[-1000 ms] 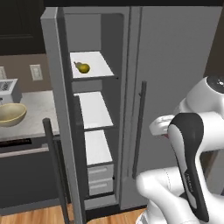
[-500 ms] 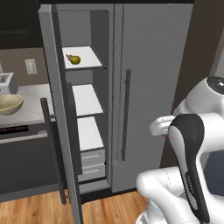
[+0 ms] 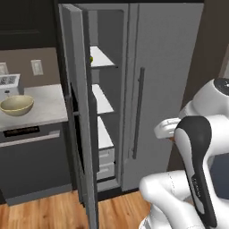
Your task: Take the sweet potato, orange, and garlic from the freezer and place them in the bowl on the counter.
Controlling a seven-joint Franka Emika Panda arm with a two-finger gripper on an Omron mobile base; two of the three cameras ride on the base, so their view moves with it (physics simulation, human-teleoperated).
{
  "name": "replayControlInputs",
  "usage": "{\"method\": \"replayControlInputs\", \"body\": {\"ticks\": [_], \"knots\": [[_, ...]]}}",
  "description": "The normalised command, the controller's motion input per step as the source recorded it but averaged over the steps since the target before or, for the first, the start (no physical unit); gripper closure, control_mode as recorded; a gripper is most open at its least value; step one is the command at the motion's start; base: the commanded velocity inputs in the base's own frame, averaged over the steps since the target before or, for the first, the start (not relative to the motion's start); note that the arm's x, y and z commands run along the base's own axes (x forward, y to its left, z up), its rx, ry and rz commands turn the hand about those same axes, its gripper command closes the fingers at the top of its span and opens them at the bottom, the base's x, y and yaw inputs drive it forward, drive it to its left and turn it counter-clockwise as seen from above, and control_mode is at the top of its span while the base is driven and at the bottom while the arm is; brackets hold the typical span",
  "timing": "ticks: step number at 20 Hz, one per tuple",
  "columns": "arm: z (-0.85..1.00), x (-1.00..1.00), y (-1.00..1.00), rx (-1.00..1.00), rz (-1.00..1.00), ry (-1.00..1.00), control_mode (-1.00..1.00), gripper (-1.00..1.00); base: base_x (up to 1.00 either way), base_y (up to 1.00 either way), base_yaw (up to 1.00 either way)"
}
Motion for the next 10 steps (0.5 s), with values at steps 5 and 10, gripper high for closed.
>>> {"method": "replayControlInputs", "body": {"ticks": [5, 10], "knots": [[0.0, 0.0, 0.0, 0.0, 0.0, 0.0, 1.0, 1.0, -0.14, 0.93, -0.03], [0.0, 0.0, 0.0, 0.0, 0.0, 0.0, 1.0, 1.0, -0.11, 1.0, 0.0]]}}
